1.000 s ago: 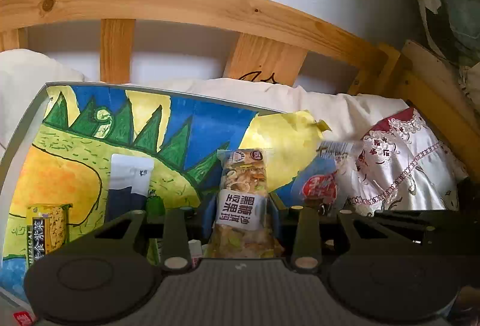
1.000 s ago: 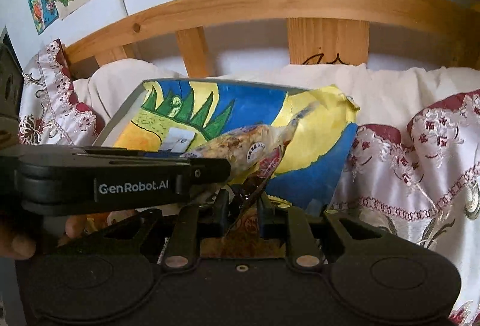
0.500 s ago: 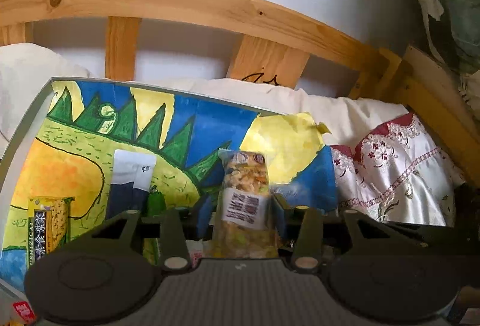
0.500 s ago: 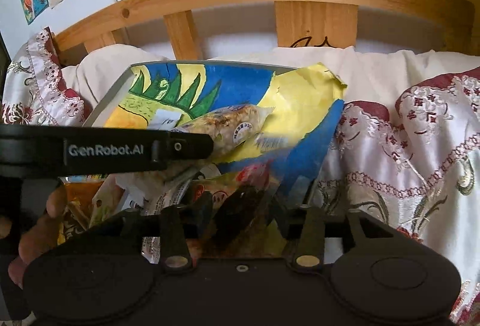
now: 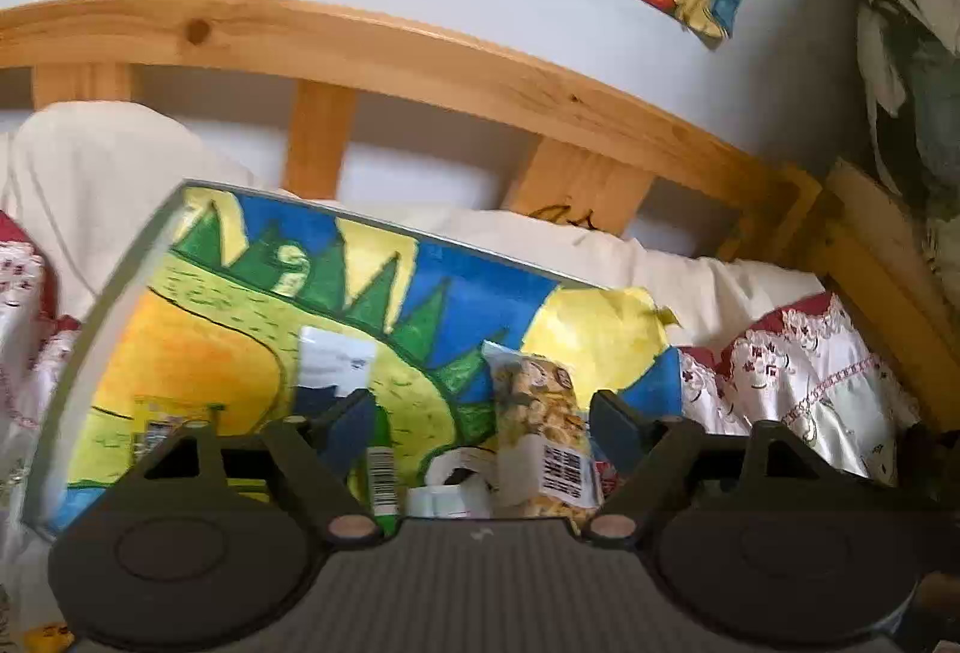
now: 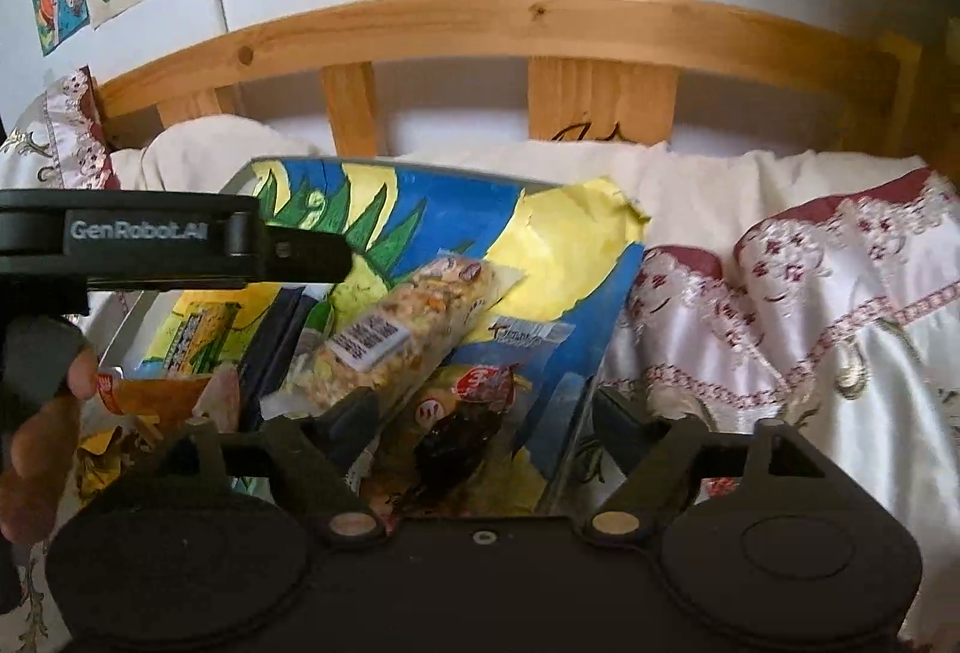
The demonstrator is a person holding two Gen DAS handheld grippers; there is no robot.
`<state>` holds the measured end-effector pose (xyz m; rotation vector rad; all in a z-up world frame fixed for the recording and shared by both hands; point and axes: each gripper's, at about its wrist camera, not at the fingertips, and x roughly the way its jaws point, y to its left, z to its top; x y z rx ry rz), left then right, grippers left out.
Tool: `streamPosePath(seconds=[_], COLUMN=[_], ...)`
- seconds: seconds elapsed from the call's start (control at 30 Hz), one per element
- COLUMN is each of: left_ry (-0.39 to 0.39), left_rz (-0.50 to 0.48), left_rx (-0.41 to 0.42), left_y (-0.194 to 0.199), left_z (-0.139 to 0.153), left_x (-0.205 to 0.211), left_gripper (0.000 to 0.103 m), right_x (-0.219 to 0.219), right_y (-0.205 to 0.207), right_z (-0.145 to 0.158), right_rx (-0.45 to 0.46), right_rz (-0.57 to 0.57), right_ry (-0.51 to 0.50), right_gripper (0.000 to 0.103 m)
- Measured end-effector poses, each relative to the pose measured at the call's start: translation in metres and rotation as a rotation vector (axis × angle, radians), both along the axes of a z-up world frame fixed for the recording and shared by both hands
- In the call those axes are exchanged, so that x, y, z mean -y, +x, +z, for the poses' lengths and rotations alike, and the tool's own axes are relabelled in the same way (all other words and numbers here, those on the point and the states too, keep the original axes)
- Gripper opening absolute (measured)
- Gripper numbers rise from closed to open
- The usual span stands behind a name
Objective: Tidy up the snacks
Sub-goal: 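Lower nut-mix bag into tray, open left tool while right releases dark bag there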
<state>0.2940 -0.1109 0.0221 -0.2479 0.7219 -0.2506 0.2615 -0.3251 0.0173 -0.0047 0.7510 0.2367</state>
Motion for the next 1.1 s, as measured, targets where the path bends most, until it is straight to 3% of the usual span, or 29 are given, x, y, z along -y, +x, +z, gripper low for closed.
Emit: streamPosePath(seconds=[0.43, 0.83, 1.1], left_ry=[0.097, 0.173, 0.162], left_rz=[0.031, 0.112, 0.169], left_rx=[0.092, 0.206, 0.186], left_y=[-0.053, -0.132, -0.157], left_z=[0.031, 0.043, 0.042], left_x=[-0.037, -0.067, -0.090], left_gripper=[0.102, 0.102, 0.102], right_x=[-0.018, -0.031, -0.038], right_y=[-0.047, -0.106, -0.139], right_z=[0.043, 0.068, 0.066], right_rx=[0.107, 0.222, 0.221], right_rz=[-0.018, -0.131, -0.138], right_ry=[-0.006, -0.018, -0.043], right_gripper=[0.098, 0.102, 0.102])
